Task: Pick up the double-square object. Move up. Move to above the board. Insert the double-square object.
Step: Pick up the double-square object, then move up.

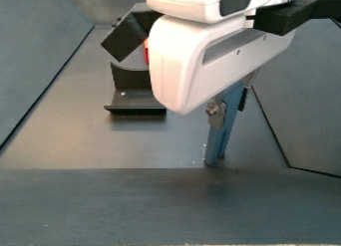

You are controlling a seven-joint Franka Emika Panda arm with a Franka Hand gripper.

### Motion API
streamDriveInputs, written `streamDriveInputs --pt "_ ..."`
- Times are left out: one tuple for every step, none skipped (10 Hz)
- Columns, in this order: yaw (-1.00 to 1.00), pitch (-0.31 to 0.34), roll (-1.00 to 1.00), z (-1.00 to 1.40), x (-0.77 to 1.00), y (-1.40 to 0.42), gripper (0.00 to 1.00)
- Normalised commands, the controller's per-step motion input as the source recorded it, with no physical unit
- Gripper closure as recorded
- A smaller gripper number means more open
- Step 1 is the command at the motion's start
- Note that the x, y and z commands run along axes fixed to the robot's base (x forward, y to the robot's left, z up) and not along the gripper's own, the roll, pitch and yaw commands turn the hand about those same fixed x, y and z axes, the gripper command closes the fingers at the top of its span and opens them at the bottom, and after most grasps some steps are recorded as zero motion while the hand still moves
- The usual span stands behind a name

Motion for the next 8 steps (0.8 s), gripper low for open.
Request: streamDriveInputs --pt "0.00 0.000 0.00 0.00 0.00 0.00 1.00" --pt "0.00 0.000 0.00 0.00 0.00 0.00 1.00" --pt "0.00 0.000 0.00 0.00 0.00 0.00 1.00" --pt "0.00 0.000 0.00 0.00 0.00 0.00 1.00" --pt "0.00 0.000 0.00 0.00 0.00 0.00 1.00" --pt "0.00 0.000 0.00 0.83 0.00 0.00 1.00" --pt "0.00 -0.020 0.01 0.87 0.05 0.03 1.00" --pt "-0.01 0.025 0.02 0.75 0.03 0.02 1.00"
